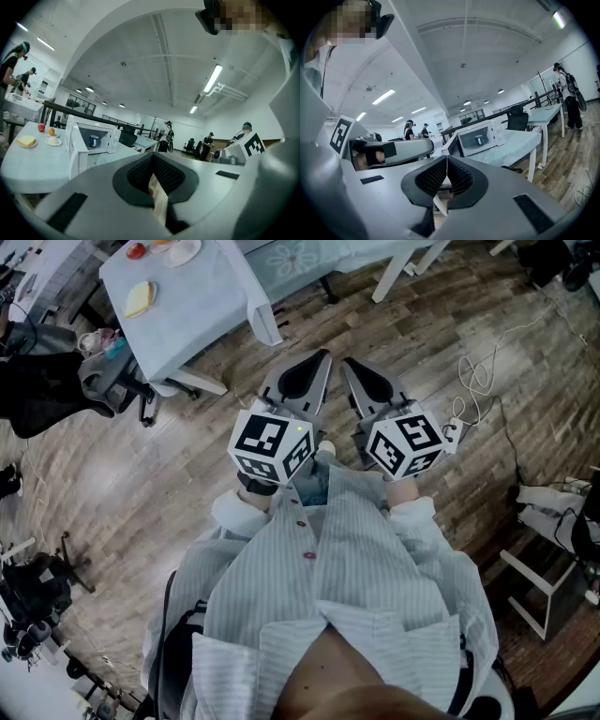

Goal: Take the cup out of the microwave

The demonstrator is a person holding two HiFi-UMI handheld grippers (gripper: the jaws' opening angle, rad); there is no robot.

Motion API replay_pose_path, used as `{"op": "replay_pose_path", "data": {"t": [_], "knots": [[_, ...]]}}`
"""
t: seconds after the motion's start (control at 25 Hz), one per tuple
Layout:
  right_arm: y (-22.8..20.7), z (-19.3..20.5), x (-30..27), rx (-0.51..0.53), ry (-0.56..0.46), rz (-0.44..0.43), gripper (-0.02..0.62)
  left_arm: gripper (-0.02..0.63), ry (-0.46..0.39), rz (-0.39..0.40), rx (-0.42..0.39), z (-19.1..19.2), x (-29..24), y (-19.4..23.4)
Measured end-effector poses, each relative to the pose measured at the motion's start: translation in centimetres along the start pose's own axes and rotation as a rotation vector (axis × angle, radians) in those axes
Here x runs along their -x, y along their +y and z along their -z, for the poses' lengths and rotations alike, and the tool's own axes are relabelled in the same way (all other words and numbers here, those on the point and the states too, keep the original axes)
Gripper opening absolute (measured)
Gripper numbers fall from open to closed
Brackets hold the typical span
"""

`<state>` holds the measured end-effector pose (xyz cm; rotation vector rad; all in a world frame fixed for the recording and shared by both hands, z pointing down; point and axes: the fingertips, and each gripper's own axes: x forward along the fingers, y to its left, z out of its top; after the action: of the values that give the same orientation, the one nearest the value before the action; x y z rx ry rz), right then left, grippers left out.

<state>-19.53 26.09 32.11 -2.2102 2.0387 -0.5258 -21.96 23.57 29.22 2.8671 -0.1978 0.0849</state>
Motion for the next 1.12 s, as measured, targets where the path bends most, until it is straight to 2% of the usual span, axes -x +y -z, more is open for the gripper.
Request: {"op": "replay_pose_path", "data": {"t": [0.76,1.12], "knots": [[-1.8,-1.0,2.3,0.036,-0.036,-0.029,0.035,0.009,-0.028,-0.038,-0.039,0.1,-1.8,-2.5],[-3.6,-1.5,2.3,0.005,-0.043,-0.029,0.035,0.009,-0.022,-0.058,-0.04,0.3,-3.3,-2.6]]}}
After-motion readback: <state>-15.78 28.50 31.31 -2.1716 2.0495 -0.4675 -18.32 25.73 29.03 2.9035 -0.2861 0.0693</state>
